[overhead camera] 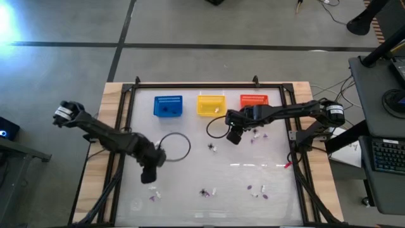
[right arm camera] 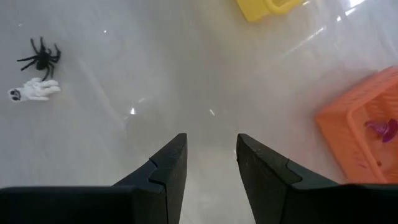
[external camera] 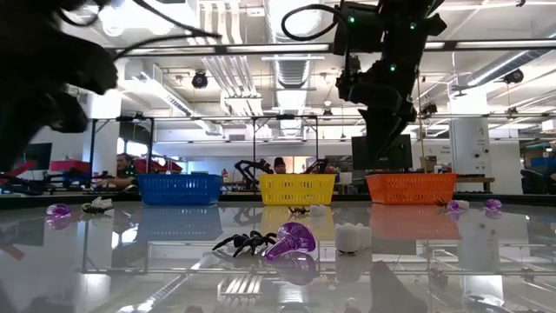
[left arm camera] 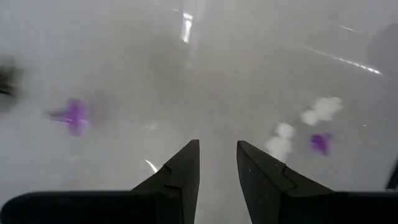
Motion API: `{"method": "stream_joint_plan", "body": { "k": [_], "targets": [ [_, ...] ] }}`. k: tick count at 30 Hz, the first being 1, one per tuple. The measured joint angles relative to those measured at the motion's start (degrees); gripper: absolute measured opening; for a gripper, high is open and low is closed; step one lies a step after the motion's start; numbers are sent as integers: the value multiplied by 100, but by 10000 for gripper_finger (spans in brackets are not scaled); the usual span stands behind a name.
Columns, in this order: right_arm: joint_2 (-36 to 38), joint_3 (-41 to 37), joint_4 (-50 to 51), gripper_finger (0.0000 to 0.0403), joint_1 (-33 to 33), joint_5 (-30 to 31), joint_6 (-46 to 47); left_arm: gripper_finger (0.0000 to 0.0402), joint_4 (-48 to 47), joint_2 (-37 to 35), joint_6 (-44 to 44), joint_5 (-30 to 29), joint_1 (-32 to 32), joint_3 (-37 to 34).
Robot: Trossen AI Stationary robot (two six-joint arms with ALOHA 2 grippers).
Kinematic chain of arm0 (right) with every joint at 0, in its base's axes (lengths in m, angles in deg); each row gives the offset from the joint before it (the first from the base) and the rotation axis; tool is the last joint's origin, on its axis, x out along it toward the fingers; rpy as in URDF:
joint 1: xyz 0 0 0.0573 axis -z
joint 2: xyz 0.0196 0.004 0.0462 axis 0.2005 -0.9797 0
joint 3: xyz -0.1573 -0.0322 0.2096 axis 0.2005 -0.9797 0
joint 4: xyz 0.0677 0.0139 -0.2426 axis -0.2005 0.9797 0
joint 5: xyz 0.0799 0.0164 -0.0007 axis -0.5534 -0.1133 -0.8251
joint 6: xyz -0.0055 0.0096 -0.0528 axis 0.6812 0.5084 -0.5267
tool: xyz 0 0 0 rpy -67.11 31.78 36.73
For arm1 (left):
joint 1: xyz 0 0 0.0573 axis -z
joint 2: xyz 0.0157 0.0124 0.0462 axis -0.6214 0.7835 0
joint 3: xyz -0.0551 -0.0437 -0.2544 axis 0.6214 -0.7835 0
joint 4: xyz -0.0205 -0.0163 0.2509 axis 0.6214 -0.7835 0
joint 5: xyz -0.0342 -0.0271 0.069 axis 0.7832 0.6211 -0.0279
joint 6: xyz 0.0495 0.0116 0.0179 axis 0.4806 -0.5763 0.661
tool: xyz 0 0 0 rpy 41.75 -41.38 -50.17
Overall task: Sort Halloween decoration
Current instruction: Put the white skeleton toy into the yellow basket
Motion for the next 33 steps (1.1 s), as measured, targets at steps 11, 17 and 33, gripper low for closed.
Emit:
{"method": "stream_joint_plan", "body": {
  "k": [11, 17, 33],
  "targets": [
    [0, 0, -157, 132, -600, -7, 645, 89, 793, 0, -1147, -268, 1315, 0],
    [0, 0, -198, 132, -995, -1, 1054, 89, 935, 230, -1265, -364, 1394, -2],
    [15, 0, -263, 132, -1507, 4, 1348, 118, 1306, 1600, -1339, -146, 1680, 42]
  ]
}}
